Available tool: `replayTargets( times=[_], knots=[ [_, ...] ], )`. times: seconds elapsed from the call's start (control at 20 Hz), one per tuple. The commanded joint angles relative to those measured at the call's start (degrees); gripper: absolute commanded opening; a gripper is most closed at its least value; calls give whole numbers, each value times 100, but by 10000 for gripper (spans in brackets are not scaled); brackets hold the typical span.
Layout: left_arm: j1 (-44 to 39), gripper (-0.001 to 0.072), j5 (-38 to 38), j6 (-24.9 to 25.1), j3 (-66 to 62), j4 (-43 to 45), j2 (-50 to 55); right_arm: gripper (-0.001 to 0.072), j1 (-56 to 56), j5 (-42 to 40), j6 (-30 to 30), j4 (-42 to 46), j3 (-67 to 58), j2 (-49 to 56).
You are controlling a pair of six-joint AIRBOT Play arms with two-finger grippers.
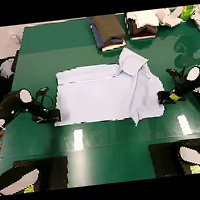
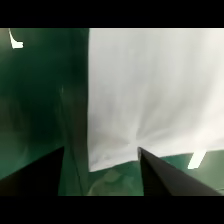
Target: Fold the shirts.
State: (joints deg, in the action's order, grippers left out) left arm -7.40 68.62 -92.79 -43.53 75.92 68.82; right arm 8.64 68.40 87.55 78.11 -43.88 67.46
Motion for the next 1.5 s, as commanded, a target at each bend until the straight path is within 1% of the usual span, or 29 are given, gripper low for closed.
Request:
replayTargets(
  times=[0.0,0.05,0.1,0.25,0.35,0.55,0.65,0.8,0.9,1.0,1.15,1.25,1.35,1.45],
  knots=[
    [-2,331,-68,101,210,-363,9,18,-33,-26,48,0,-2,-2],
    [-2,185,-74,225,179,-470,9,18,-33,-42,48,0,-4,-4],
    [-2,17,-92,393,140,-577,-2,18,-33,-33,48,0,-31,-7],
    [0,20,-92,444,-328,-422,-262,17,-35,280,46,-4,-531,-52],
    [0,20,-63,341,-964,-92,-807,18,-35,380,44,-2,-1075,-415],
    [0,21,44,133,-2983,848,-1976,18,-33,378,42,-4,-2647,-1473],
    [0,20,37,111,-4129,1121,-2378,17,-28,348,42,-2,-3556,-1917],
    [0,20,46,111,-5792,1268,-2634,17,-28,184,42,13,-4739,-2404],
    [0,20,-7,111,-6682,1274,-2653,17,-28,155,39,15,-5423,-2579],
    [0,20,-181,111,-7305,1307,-2651,17,-28,166,39,118,-6039,-2601],
    [0,19,-675,109,-7628,1357,-2653,16,-28,280,46,428,-6861,-2422],
    [0,19,-702,107,-7528,1366,-2575,16,-28,732,46,448,-7538,-2055],
    [0,19,-354,109,-7230,1381,-2352,16,-31,1119,48,400,-7993,-1611],
    [0,20,256,116,-6861,1467,-1853,16,-35,1390,114,197,-7925,-1204]
  ],
)
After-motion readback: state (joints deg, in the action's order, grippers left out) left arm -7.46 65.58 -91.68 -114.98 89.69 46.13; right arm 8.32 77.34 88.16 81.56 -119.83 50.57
